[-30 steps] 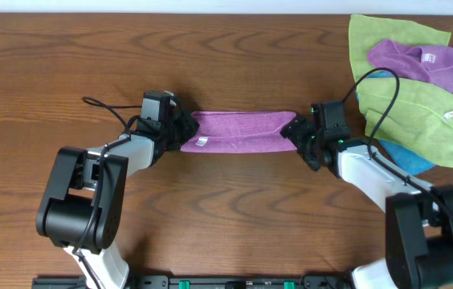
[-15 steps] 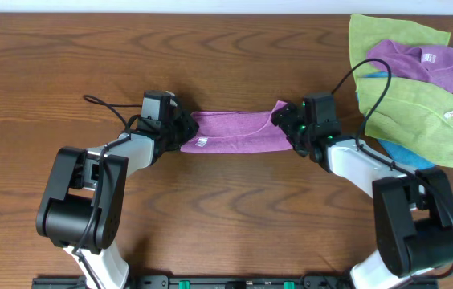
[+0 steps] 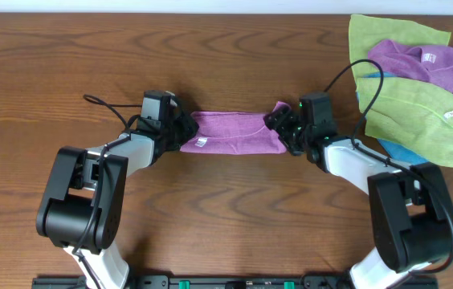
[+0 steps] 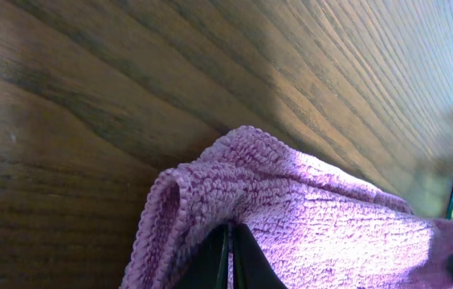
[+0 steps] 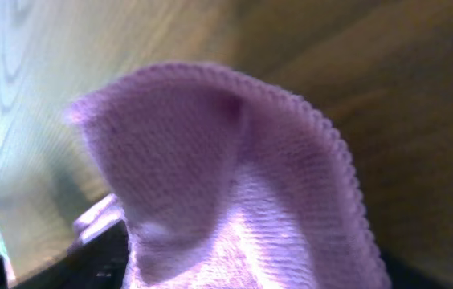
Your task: Fold the cloth
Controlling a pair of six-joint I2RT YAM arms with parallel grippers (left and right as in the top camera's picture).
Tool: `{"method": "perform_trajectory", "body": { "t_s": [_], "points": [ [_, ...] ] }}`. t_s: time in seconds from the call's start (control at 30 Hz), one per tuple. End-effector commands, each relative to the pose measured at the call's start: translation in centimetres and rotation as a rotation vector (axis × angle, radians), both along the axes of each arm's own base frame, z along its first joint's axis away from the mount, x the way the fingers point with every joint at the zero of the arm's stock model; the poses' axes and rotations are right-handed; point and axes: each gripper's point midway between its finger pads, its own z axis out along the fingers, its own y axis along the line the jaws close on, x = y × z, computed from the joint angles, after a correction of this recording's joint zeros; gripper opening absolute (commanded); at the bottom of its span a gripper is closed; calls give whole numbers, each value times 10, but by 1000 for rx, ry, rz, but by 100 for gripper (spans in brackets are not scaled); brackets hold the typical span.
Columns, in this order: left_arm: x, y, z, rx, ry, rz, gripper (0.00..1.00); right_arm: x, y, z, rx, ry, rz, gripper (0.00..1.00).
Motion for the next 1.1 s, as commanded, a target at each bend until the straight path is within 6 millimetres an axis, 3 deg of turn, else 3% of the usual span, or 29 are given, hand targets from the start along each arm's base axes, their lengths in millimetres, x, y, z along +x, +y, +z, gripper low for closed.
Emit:
{"method": "perform_trajectory", "body": {
  "t_s": [0.0, 0.07, 0.13, 0.23, 0.33, 0.67, 0.87, 1.07],
  "points": [
    [1, 3, -4, 32, 2, 0, 6, -18, -8, -24, -52, 89, -28, 64],
    [1, 3, -4, 32, 2, 0, 6, -25, -15, -30, -85, 123, -42, 63],
    [1, 3, -4, 31, 2, 0, 6, -30, -22, -36, -120, 150, -57, 54],
    [1, 3, -4, 32, 2, 0, 6, -27, -25, -35, -156, 120, -32, 24],
    [2, 5, -4, 31, 2, 5, 6, -19, -23, -30, -173, 66, 10, 1],
    [8, 9, 2, 4, -8, 11, 6, 2, -17, 22, -210, -127, 95, 1],
    [10, 8, 5, -3, -13, 7, 6, 10, 7, 63, -211, -248, 164, 1],
    [10, 8, 5, -2, -13, 7, 6, 16, 36, 91, -270, -317, 235, 2]
  ]
}}
